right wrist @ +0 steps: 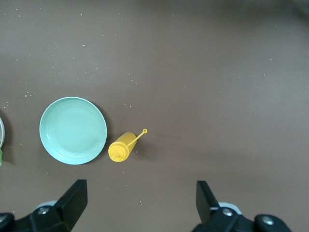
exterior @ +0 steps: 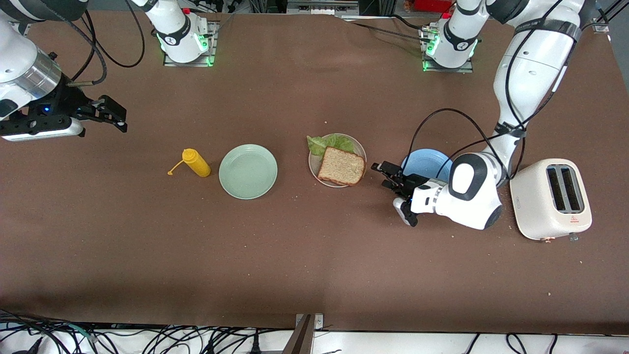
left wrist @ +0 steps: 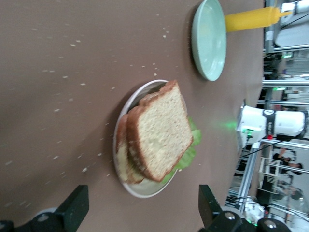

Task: Make sandwich in beige plate with both arms
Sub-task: 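Open the left gripper and raise it back toward the toaster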

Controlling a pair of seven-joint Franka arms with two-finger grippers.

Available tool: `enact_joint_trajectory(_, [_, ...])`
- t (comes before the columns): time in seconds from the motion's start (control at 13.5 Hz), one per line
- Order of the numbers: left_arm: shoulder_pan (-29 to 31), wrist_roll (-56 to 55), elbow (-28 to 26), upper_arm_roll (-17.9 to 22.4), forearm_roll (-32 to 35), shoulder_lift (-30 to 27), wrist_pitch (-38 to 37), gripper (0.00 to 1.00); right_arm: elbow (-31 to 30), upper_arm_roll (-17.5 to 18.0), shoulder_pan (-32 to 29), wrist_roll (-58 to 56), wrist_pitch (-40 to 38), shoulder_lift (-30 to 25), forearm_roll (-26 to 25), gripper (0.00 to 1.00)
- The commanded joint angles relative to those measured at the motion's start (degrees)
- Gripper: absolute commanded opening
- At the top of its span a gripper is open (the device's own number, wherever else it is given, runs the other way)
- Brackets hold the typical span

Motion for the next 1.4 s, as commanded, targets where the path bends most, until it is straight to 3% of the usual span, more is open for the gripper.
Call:
enact_joint_trajectory(0.0, [1.5, -3.5, -0.4, 0.5, 8.6, -5.1, -2.2, 1.00, 1.4, 0.0, -0.4, -1.0, -0.5, -0.7, -0.3, 1.00])
enact_joint_trajectory(0.22, [3.3, -7.4, -0.2, 0.5, 16.2, -9.0, -5.1, 1.00, 1.5, 0.0, -0.4, -0.9, -0.6, -0.1, -0.6, 1.00])
enact_joint_trajectory(0.44, [3.3, -16.5, 4.7, 0.5, 26.0, -12.4, -9.5, 1.00, 1.5, 0.0, -0.4, -0.4, -0.6, -0.1, -0.5, 1.00])
enact_joint_trajectory(0.89, [1.4, -28.1, 13.8, -0.8, 46.3, -20.7, -25.4, 1.00, 1.5, 0.1, -0.3, -0.2, -0.8, -0.1, -0.1, 1.00])
enact_joint_trajectory(1.03, [0.2, -31.2, 15.1, -0.2, 48.5, -24.1, -25.4, 1.00, 1.4, 0.1, -0.4, -0.2, -0.8, 0.1, -0.1, 1.00])
enact_joint_trajectory(1.33, [1.1, -34.3, 11.0, 0.8, 47.2, -32.7, -23.9, 1.00, 1.4, 0.0, -0.4, -0.4, -0.8, 0.3, -0.1, 1.00])
